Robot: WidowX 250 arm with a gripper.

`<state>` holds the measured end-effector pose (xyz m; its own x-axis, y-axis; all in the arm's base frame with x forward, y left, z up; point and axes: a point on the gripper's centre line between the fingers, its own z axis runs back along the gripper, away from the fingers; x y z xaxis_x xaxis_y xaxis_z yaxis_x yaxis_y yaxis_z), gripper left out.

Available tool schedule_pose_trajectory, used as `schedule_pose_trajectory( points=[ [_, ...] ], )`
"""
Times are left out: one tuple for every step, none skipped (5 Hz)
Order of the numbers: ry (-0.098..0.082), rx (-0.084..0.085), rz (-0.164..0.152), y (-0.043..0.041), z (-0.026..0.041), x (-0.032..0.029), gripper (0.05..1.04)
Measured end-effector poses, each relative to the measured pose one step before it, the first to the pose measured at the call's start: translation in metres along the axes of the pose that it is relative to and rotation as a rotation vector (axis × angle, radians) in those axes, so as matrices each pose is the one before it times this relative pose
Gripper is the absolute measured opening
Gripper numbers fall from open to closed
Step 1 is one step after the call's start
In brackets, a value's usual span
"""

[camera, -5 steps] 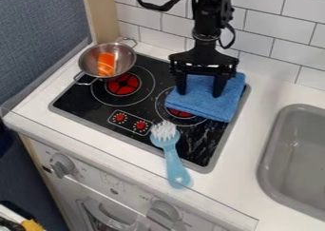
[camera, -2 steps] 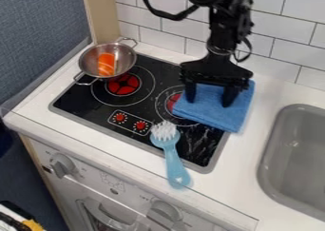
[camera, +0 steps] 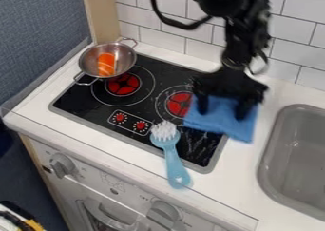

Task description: Move the blue cloth to the bottom right corner of the burner

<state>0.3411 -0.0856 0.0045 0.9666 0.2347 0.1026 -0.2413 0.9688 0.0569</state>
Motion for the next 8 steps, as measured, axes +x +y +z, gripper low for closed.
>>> schedule_pose_trajectory(
  points=[
    [0.0055, 0.0011, -0.0166, -0.00351, 0.00091, -0.00977, 0.999],
    [0.0022, -0.0013, -0.0077, -0.00124, 0.00126, -0.01023, 0.999],
    [0.0097, 0.0143, 0.0045, 0.00275, 0.00122, -0.01250, 0.999],
    [0.0084, 0.0011, -0.0001, 0.00740, 0.00235, -0.01300, 0.999],
    [0.0096, -0.0045, 0.0108, 0.00309, 0.00127, -0.00634, 0.999],
    [0.0021, -0.0029, 0.0014, -0.00038, -0.00032, -0.00134, 0.999],
    [-0.0008, -0.0114, -0.0126, -0.00206, 0.00055, 0.00059, 0.999],
    [-0.0133, -0.0186, 0.0047, -0.00267, 0.00608, 0.00954, 1.000]
  ],
)
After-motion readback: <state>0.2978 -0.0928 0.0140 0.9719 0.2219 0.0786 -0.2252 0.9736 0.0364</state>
